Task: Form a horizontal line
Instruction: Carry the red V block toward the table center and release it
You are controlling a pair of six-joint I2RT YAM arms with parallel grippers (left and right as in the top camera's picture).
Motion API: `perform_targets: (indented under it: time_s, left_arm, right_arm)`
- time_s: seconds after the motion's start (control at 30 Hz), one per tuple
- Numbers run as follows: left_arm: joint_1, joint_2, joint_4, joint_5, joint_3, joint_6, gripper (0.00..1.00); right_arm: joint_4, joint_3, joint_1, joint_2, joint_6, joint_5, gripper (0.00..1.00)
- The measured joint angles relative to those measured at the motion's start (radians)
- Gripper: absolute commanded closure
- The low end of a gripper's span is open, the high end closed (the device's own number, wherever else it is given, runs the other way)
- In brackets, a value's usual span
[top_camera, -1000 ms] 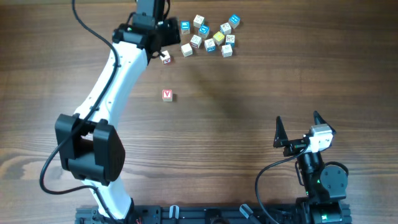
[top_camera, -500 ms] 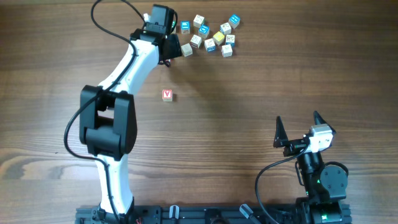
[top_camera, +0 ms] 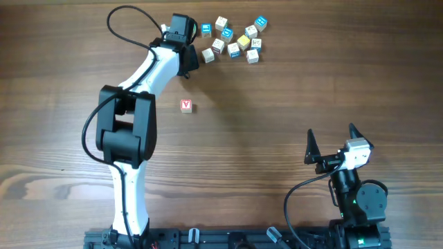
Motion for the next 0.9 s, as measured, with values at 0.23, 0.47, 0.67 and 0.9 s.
perform_targets:
  time_s: [0.23, 0.47, 0.67, 0.9]
  left_arm:
    - [0.001, 0.001, 0.045, -0.001, 0.000, -0.004, 0.62]
    - [0.001, 0.001, 0.037, -0.001, 0.000, -0.005, 0.70]
    - [0.001, 0.001, 0.037, -0.001, 0.000, -0.004, 0.67]
    - [0.001, 0.001, 0.037, 0.000, 0.000, -0.003, 0.76]
  right_arm:
    - [0.000, 0.000, 0.000, 0.000, 0.000, 0.000, 0.00]
    - [0.000, 0.000, 0.000, 0.000, 0.000, 0.000, 0.00]
    - [0.000, 0.000, 0.000, 0.000, 0.000, 0.000, 0.00]
    - [0.000, 0.000, 0.000, 0.000, 0.000, 0.000, 0.00]
